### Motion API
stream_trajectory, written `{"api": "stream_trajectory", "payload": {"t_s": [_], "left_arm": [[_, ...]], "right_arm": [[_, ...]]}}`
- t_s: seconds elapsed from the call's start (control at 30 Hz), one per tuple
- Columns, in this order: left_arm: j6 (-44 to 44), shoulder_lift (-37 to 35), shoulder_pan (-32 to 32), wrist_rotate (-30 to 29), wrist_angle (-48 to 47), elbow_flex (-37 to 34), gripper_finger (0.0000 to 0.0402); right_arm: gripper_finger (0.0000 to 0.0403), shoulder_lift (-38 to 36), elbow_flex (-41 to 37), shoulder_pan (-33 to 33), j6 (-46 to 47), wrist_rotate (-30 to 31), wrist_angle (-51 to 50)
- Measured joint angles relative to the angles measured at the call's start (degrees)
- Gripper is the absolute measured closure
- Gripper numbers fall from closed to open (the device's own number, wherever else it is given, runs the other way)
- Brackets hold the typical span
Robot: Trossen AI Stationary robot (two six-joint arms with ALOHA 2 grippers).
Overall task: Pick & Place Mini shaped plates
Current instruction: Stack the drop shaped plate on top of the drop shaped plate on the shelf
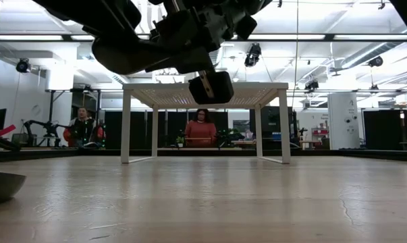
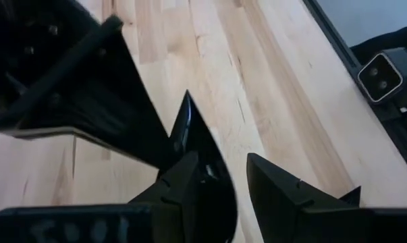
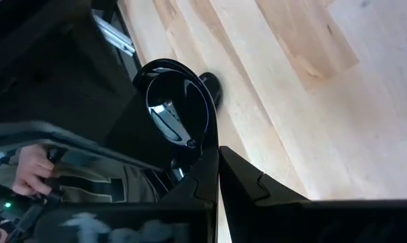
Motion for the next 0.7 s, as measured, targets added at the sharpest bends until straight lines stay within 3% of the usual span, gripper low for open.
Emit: {"api": "stream_trajectory", "payload": {"t_s": [0.2,0.5,0.7], "left_arm": [[-0.2,0.0,0.3,0.1,0.3,-0.1,0.0307],[1.3,0.0,0.8,1.2,0.1,-0.1,0.0391],[2.8,0.0,0.8,3.6,0.1,-0.1,0.0400]], "right_arm": [[0.0394,0.0,0.0,-0.2,0.0,0.0,0.2],[0.0394,0.0,0.0,-0.2,-0.8,-0.3,0.6],[0.0394,0.0,0.0,-0.1,-2.2,-0.9,1.2]]}}
